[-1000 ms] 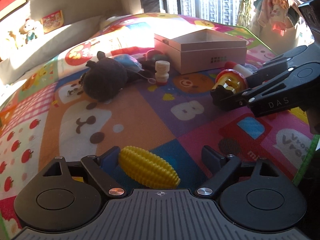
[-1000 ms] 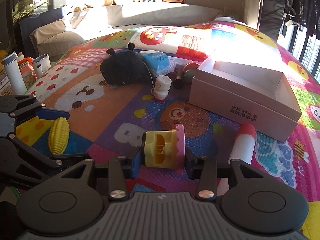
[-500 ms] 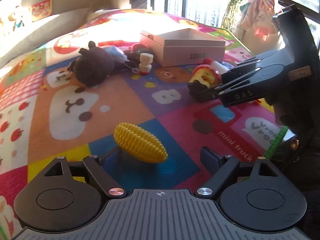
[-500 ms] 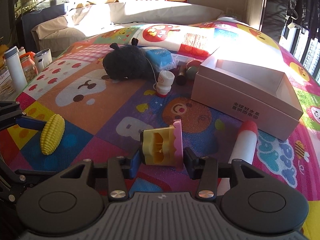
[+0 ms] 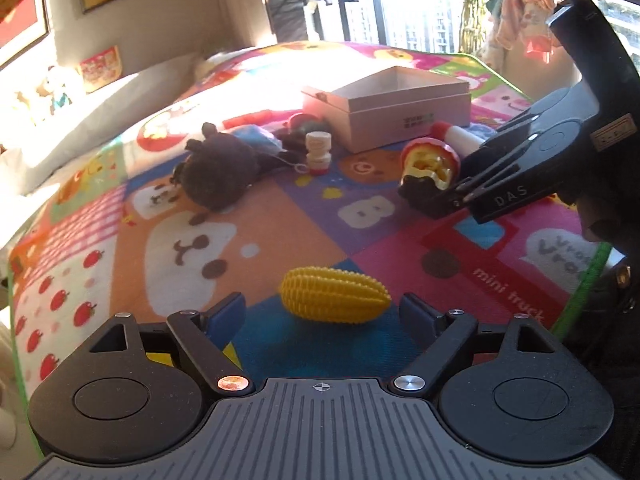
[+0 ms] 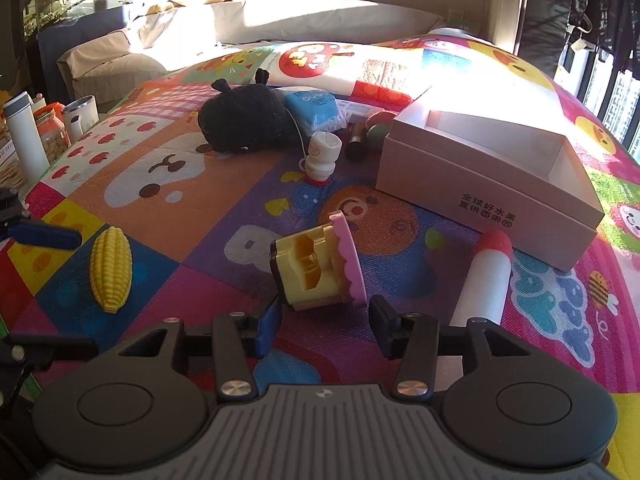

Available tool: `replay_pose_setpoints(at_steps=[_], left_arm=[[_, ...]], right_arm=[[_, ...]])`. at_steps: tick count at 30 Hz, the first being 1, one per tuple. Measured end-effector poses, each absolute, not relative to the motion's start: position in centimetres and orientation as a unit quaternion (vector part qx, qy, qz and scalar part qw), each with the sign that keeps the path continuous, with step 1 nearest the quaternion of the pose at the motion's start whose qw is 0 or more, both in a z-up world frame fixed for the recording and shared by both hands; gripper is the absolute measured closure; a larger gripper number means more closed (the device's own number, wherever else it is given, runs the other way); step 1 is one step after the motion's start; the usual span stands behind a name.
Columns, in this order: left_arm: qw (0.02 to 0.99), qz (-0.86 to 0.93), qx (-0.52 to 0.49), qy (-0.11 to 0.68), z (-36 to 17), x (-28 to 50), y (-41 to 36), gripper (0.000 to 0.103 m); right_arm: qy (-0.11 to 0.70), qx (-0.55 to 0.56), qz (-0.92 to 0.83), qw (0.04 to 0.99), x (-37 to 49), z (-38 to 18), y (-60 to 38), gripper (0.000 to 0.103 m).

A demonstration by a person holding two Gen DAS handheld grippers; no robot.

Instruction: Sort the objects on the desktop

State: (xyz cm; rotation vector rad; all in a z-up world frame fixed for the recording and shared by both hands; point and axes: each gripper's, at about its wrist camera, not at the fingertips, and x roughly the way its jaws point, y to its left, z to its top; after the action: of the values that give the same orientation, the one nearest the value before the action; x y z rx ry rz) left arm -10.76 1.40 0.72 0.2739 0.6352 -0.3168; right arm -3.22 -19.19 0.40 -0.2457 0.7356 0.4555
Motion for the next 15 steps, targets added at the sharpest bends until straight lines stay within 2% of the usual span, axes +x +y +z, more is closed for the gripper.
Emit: replay_pose_setpoints(at_steps=[6, 7, 9, 10, 12, 15], left_arm=[[0.923, -0.18, 0.114, 0.322, -0.3, -8.7, 1.2, 0.017], [0.922, -0.183, 0.113, 0.322, -0.2, -8.7, 1.0, 0.02], [0.923, -0.182, 0.111, 0.321, -0.2, -8.7, 0.9, 0.032], [0.924, -0.177, 0.109, 0.321, -0.2, -8.8, 0.8, 0.032], [0.925, -0.169, 0.107, 0.322, -0.1, -9.2, 0.7, 0.033], [0.927, -0.172, 0.102, 0.317, 0.6, -10.0, 0.3, 0.033]], right_arm=[[0.319, -0.153, 0.222, 0.909, -3.3, 0.9, -18.3, 0.049], [0.315, -0.159, 0.223, 0.909, -3.3, 1.0, -18.1, 0.049], [0.31, -0.162, 0.228, 0.908, -3.4, 1.2, -18.0, 0.049], [0.308, -0.161, 0.23, 0.909, -3.4, 1.3, -17.9, 0.049], [0.309, -0.16, 0.236, 0.907, -3.5, 1.5, -17.9, 0.059], [0.309, -0.157, 0.246, 0.905, -4.1, 2.1, -18.4, 0.06]])
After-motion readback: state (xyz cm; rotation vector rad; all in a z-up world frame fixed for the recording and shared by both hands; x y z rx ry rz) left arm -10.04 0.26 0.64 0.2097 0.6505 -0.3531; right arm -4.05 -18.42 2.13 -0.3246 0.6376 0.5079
